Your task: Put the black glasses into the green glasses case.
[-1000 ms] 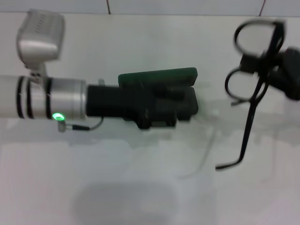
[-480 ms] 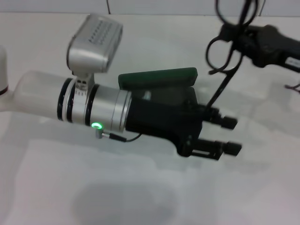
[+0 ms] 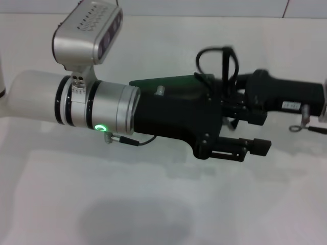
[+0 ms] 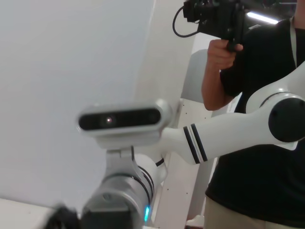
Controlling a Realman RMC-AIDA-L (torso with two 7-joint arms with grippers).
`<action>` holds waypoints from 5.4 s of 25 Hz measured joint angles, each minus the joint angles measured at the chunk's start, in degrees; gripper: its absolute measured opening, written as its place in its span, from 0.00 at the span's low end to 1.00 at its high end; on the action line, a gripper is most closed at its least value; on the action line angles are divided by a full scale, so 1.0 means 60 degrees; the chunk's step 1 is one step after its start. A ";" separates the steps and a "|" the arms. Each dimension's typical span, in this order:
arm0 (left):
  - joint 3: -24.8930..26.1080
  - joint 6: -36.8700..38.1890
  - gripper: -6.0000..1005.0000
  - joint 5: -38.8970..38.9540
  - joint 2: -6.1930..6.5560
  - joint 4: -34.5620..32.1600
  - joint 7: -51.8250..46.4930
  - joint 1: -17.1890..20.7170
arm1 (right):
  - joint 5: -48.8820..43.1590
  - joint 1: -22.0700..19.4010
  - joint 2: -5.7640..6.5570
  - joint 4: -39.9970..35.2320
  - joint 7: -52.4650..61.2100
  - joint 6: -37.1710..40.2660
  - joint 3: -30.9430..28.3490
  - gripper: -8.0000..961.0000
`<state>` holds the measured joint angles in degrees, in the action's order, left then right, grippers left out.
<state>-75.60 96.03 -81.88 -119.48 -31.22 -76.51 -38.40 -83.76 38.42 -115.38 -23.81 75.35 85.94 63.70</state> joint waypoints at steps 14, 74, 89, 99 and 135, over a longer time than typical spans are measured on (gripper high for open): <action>0.0002 -0.0015 0.59 -0.0033 0.0036 -0.0041 -0.0018 0.0034 | -0.0997 0.0012 0.0047 -0.0245 0.0065 0.0330 0.0250 0.12; 0.6776 -0.1626 0.59 -0.0427 0.0203 0.0009 0.0361 0.1713 | -0.2513 -0.1802 -0.0104 -0.6751 0.0012 -0.5126 0.4476 0.12; 0.5967 -0.1639 0.59 -0.1891 0.0254 -0.0024 0.0344 0.1589 | 0.0196 -0.1524 0.0026 -0.4801 0.0919 -0.1782 0.0403 0.12; 0.3088 -0.1420 0.59 -0.1791 -0.0044 0.0122 0.0613 0.1002 | 0.0772 -0.0297 0.0299 -0.0462 0.0771 -0.0082 -0.2332 0.12; 0.1943 -0.0107 0.59 -0.0445 -0.0022 0.0352 0.0596 0.0121 | 0.0033 0.0494 0.0110 -0.0491 0.0962 -0.0780 0.1166 0.12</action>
<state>-63.94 95.39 -84.55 -119.61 -29.10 -72.93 -37.67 -83.56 41.38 -114.72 -26.76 81.12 81.26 70.69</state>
